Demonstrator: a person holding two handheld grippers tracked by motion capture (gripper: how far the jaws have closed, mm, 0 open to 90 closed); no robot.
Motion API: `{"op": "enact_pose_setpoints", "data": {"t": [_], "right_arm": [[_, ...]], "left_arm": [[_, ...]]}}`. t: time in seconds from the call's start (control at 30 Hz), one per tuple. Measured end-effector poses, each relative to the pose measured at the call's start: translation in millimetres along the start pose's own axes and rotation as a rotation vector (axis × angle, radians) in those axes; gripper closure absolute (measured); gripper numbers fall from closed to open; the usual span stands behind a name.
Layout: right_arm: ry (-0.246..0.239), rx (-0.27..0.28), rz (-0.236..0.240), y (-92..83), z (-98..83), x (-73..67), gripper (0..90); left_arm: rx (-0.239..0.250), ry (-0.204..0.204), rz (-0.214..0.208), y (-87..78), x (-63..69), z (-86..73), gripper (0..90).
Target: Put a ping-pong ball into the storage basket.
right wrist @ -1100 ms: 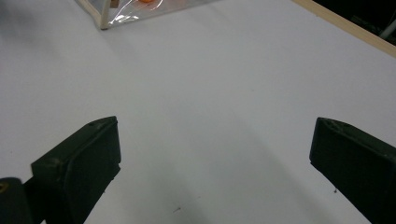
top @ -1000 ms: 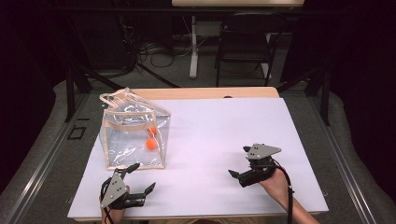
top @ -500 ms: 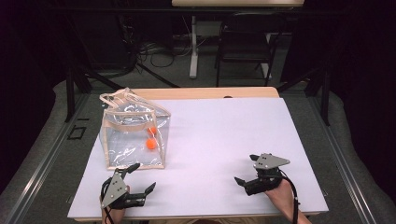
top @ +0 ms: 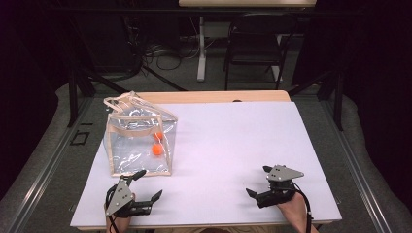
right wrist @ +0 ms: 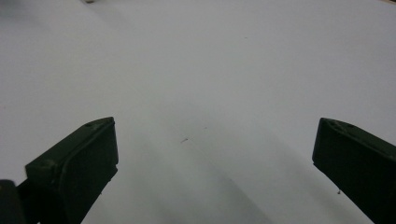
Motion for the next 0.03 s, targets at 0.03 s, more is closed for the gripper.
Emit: {"op": "enact_pose_setpoints", "data": {"t": [0.03], "right_arm": [[0.005,0.007,-0.003,-1.1,0.5,0.3,0.0]], "left_arm": [[0.001,-0.001,-0.001,0.1,0.3,0.1,15.7]]}}
Point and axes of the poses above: each handheld gripper's, and its own axes: y roughly forward along the jaws, z roughly out of its top, x roughly to its right, the point moved 6 cm from there along y, roughly forward along the jaws, and after that the axes turned 3 degrees about y, right-handed, at the moved point
